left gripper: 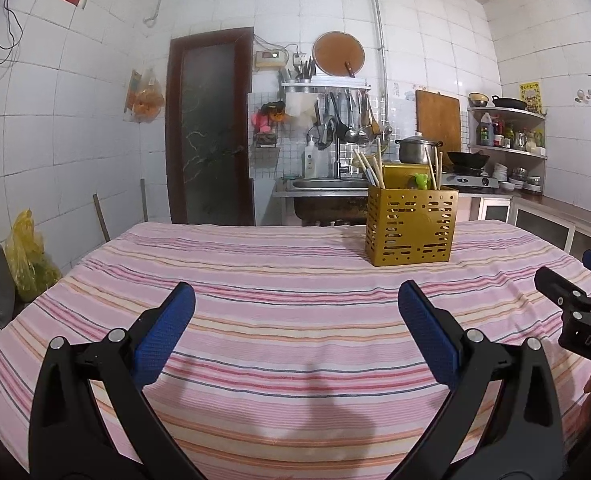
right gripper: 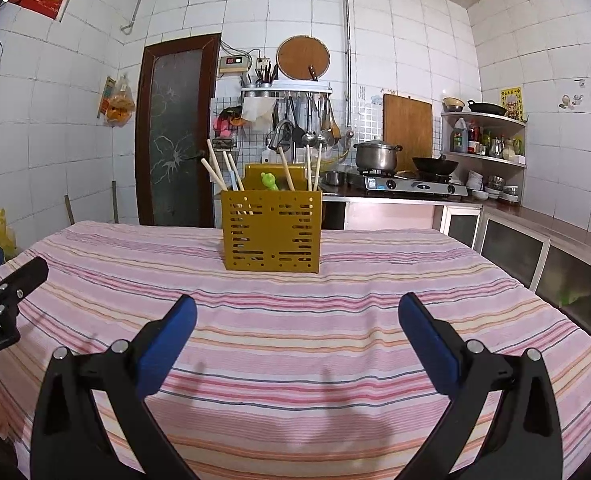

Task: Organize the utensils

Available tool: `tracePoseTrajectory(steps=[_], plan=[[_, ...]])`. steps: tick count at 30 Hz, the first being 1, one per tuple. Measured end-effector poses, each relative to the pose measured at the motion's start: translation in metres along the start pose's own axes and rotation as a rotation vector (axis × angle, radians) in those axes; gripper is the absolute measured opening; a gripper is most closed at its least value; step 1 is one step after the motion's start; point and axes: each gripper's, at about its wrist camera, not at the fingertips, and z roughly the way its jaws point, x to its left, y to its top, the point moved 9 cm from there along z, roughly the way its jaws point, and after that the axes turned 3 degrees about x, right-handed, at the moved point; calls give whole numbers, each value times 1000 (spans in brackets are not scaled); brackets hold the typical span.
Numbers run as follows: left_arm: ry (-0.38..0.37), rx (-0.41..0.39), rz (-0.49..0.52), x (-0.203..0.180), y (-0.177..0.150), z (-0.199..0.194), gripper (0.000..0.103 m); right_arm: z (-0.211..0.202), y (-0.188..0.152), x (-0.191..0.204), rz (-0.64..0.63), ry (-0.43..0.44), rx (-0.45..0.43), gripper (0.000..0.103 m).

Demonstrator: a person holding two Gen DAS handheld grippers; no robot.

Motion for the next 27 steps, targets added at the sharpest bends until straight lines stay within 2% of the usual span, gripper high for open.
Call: tracePoseTrajectory(steps=[11, 27], plan=[[-10, 0, -13, 2, 0, 0, 98, -7, 4, -6, 28, 0, -38, 98], [-26, -22, -20, 1, 1, -4, 98, -9, 4, -9, 42, 1, -45, 98]])
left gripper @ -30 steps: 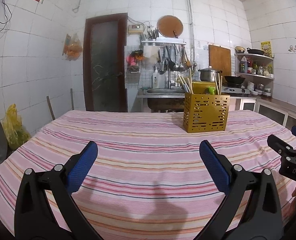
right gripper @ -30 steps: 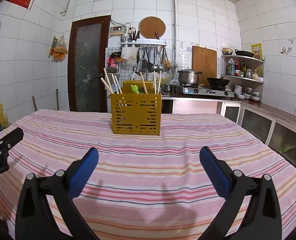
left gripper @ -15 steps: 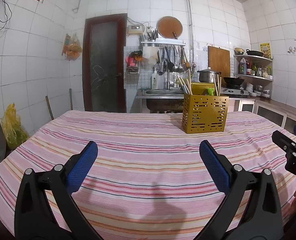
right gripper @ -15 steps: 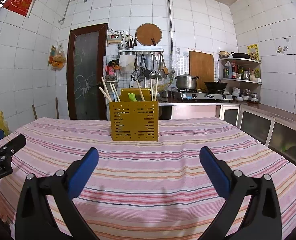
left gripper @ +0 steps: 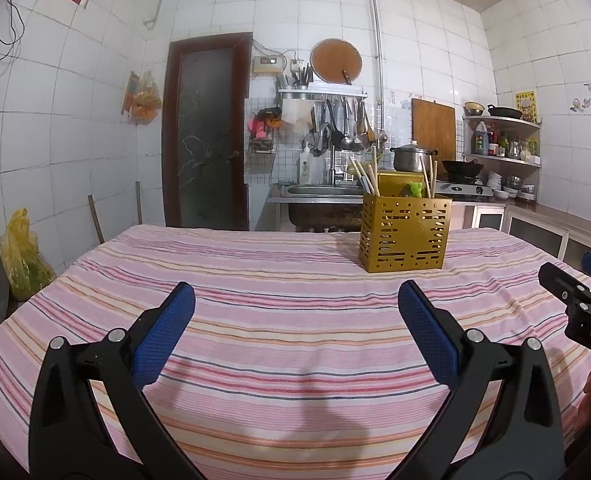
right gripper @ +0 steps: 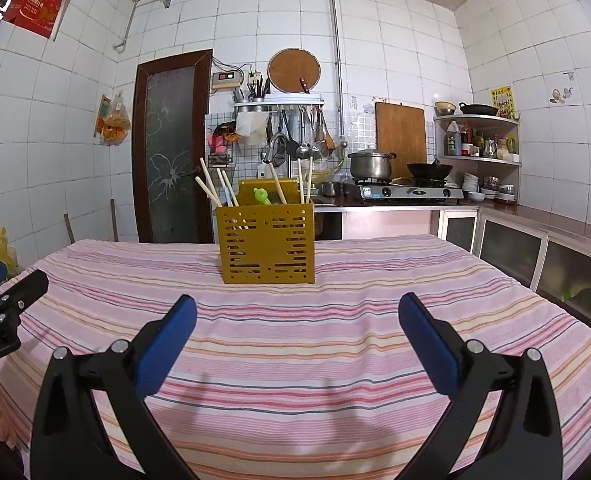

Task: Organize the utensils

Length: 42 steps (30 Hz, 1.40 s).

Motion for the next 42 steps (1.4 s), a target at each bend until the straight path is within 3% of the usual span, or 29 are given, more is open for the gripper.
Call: tracePoseTrajectory(steps=[42], plan=[[1, 4, -3, 3, -1, 2, 98, -1, 1, -1, 1, -1, -2, 98]])
